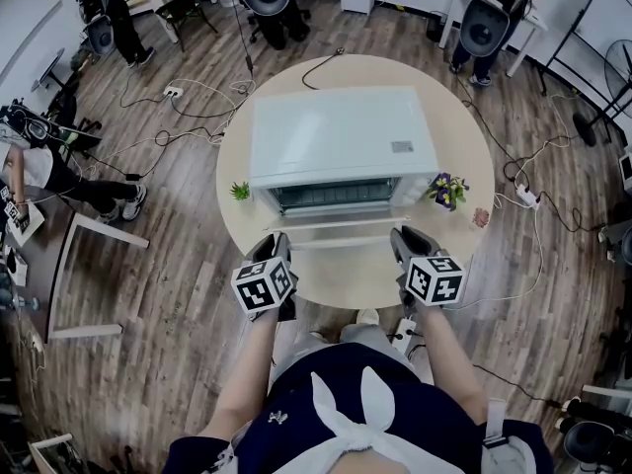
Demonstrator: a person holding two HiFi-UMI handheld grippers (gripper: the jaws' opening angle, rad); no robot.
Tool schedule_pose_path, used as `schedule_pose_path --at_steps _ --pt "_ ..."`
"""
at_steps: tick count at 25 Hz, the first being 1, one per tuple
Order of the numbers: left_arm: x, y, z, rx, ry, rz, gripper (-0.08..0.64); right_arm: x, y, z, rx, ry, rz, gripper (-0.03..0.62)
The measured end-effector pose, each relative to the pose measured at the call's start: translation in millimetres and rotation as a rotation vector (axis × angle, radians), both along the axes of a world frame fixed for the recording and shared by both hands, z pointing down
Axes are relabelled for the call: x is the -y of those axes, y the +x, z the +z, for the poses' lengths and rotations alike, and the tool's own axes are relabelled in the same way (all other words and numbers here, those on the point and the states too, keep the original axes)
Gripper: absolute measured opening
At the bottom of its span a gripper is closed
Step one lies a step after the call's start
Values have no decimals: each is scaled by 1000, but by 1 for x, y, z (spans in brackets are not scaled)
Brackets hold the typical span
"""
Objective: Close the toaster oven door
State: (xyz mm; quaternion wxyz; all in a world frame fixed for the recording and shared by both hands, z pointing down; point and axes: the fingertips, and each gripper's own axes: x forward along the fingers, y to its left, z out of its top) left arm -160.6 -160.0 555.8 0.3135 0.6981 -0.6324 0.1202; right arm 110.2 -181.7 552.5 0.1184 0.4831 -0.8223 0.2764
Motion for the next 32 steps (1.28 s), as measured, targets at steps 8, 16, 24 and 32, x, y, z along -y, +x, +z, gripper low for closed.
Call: schedule_pose_path --at_steps 8,16,24,32 --pt "4 0 -4 -5 13 2 91 4 0 -4 8 10 3 90" --pt "13 -1 -10 -15 23 2 91 13 -1 -9 -2 16 6 89" --pt "18 -3 -12 -35 31 3 91 17 -2 -13 12 27 22 87" --pt "21 -4 -15 -41 33 8 91 20 -3 -16 24 32 34 87"
